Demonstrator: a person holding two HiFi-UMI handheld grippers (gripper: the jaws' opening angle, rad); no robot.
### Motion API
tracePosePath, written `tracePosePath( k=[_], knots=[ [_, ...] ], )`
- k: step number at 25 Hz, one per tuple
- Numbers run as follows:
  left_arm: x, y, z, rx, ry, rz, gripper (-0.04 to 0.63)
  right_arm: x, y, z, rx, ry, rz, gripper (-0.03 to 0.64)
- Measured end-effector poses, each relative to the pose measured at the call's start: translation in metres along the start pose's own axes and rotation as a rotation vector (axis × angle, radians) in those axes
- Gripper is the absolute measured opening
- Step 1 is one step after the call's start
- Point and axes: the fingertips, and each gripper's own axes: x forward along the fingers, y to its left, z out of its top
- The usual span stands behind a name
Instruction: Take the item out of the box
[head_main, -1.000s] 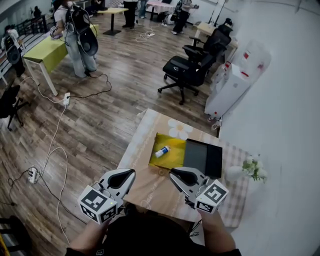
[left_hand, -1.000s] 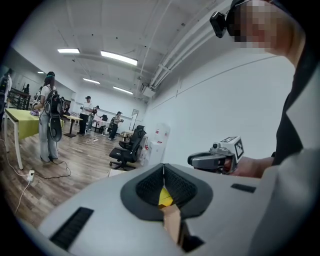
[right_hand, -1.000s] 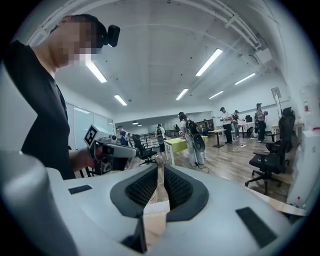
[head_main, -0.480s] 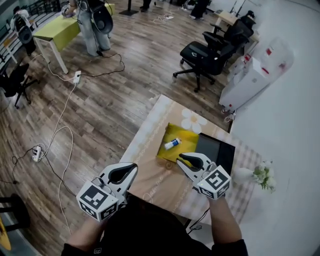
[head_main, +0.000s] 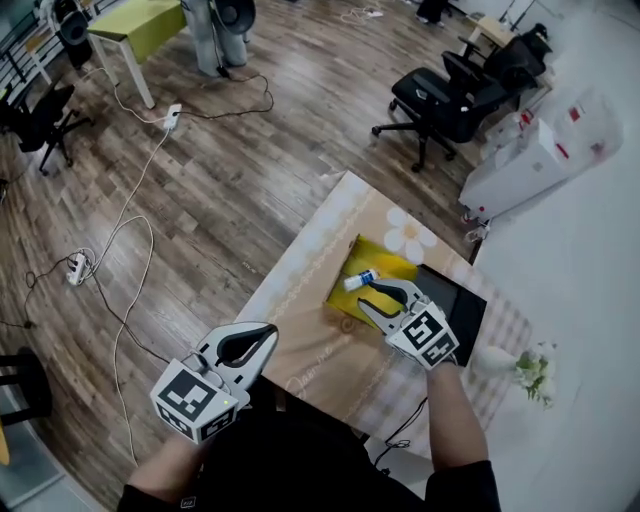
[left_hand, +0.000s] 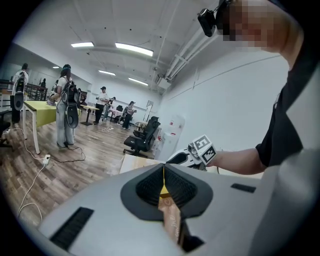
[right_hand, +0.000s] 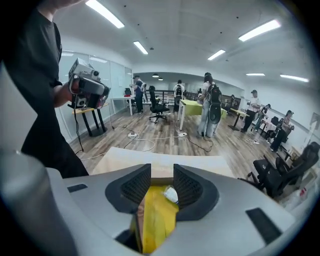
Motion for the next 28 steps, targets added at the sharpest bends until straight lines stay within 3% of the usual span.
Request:
tracePosePath(
  k=[8,14,18,28],
  knots=[
    [0.006,0.004,-0.004,-0.036,0.0,0.038,0.015,0.041,-0.017,-0.058,-0.19,0.255,0.049,0.138],
    [0.019,0.009,-0.007,-0.071,0.011,0.058,0.015,0.062,-0.025,-0.082,-0.223,0.327,0.108,0.153],
    [0.024,0.014,-0.012,-0.1,0.033,0.08,0.015,0.078,-0.03,-0.099,-0.191,0.346,0.169,0.164],
    [0.022,0.017,-0.019,-0.103,0.029,0.08,0.015,0.098,-0.038,-0.131,-0.299,0.494,0.245,0.17]
  ],
)
